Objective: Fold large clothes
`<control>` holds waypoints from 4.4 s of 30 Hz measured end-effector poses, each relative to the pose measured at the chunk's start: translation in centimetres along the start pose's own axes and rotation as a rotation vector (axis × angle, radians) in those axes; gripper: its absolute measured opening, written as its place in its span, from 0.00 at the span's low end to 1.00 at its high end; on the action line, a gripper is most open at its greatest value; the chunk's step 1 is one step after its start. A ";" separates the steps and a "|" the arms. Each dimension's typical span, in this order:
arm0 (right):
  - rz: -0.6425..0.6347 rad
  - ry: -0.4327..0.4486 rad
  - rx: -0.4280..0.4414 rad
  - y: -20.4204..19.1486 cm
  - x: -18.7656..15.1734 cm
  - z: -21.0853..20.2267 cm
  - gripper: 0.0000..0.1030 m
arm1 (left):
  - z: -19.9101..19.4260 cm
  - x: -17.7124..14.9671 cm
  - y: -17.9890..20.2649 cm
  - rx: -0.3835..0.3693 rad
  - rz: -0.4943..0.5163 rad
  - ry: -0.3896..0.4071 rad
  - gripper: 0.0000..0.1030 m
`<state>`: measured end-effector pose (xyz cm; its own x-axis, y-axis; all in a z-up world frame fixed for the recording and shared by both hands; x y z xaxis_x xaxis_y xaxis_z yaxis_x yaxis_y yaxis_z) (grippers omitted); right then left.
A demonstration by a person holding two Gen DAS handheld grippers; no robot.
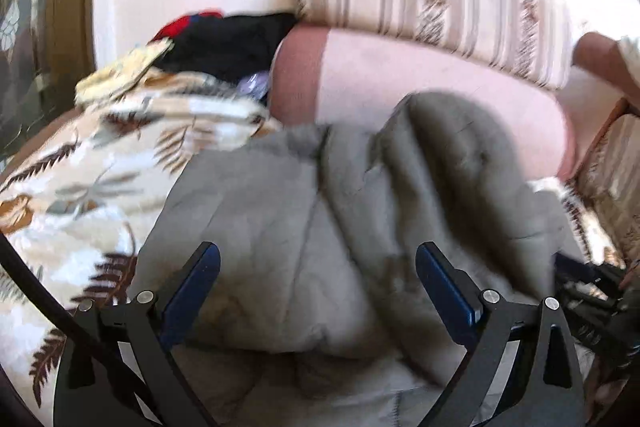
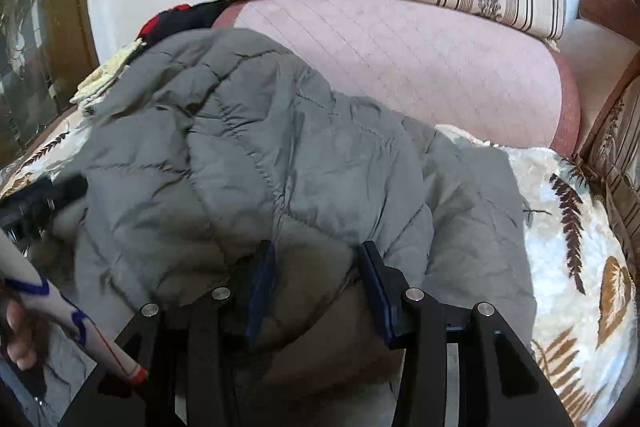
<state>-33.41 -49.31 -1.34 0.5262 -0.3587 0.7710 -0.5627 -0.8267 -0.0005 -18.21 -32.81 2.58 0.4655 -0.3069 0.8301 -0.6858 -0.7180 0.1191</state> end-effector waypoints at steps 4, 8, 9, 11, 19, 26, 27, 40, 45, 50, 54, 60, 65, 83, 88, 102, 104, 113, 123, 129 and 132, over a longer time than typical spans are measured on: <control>0.001 0.012 0.013 -0.4 0.0 -1.9 0.46 | 0.6 -1.0 2.6 -0.047 0.088 -0.027 0.95; 0.005 0.027 0.024 -0.8 0.0 -3.2 0.46 | 2.9 -3.3 3.1 0.022 0.174 -0.124 0.95; 0.005 0.029 0.026 -0.8 0.0 -3.5 0.46 | 2.9 -3.4 3.0 0.023 0.169 -0.132 0.95; -0.006 0.042 0.020 -0.8 0.1 -4.3 0.46 | 3.0 -3.5 2.8 0.020 0.153 -0.137 0.95; 0.000 0.000 0.030 -0.2 -2.8 -3.1 0.46 | 3.0 -4.3 2.7 0.041 0.169 -0.136 0.97; 0.095 -0.052 0.106 1.1 -4.1 -1.5 0.46 | 3.7 -4.6 2.3 0.049 0.164 -0.148 1.00; 0.095 -0.056 0.107 1.0 -4.2 -1.5 0.46 | 3.7 -4.6 2.3 0.051 0.168 -0.147 1.00; 0.104 -0.055 0.125 1.1 -4.5 -1.5 0.47 | 3.4 -4.6 2.3 0.061 0.174 -0.135 1.00; 0.101 -0.051 0.124 1.0 -4.5 -1.5 0.48 | 3.4 -4.6 2.3 0.062 0.174 -0.135 1.00; 0.105 -0.052 0.130 1.1 -4.5 -1.5 0.48 | 3.4 -4.6 2.3 0.062 0.174 -0.135 1.00; 0.106 -0.054 0.130 1.1 -4.3 -1.8 0.48 | 3.4 -4.6 2.3 0.063 0.174 -0.135 1.00; 0.145 0.007 0.151 1.7 -1.9 -4.0 0.48 | 3.4 -4.6 2.2 0.063 0.171 -0.137 1.00; 0.160 0.061 0.119 3.0 -0.8 -4.7 0.48 | 3.4 -4.6 2.2 0.063 0.171 -0.137 1.00; 0.244 -0.060 0.133 3.9 -3.7 -1.9 0.57 | 3.2 -4.5 2.1 0.061 0.158 -0.130 1.00; 0.236 -0.023 0.132 3.6 -2.6 -3.7 0.57 | 1.5 -3.5 2.2 0.061 0.153 -0.107 1.00; 0.249 0.020 0.164 2.2 -1.7 -11.8 0.57 | -6.0 -3.7 2.7 0.044 0.125 -0.110 1.00; 0.257 0.007 0.176 2.0 -3.7 -13.7 0.57 | -7.7 -5.0 2.2 0.043 0.097 -0.129 1.00; 0.207 -0.104 0.161 0.7 -13.4 -18.7 0.57 | -15.8 -15.2 -0.9 0.051 -0.072 -0.302 1.00; 0.143 -0.205 0.139 -1.6 -19.8 -20.4 0.58 | -17.9 -20.2 -1.4 0.156 0.028 -0.337 1.00; 0.127 -0.203 0.134 -1.6 -20.5 -19.8 0.61 | -17.6 -20.5 -1.3 0.174 0.077 -0.289 1.00; 0.137 -0.192 0.155 -1.4 -20.6 -19.7 0.63 | -17.8 -20.6 -1.3 0.185 0.083 -0.257 1.00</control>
<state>-56.03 -32.24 -4.62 0.5716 -0.5346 0.6224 -0.5402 -0.8162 -0.2049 -36.86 -14.46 -4.98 0.5544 -0.4998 0.6655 -0.6252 -0.7779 -0.0634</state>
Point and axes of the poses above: each gripper's, at about its wrist camera, not at the fingertips, and z roughly the way its jaws point, y to its right, x to its top, the point moved 9 cm from there along z, roughly the way its jaws point, and after that the axes turned 5 degrees about y, right-handed, at the moved point
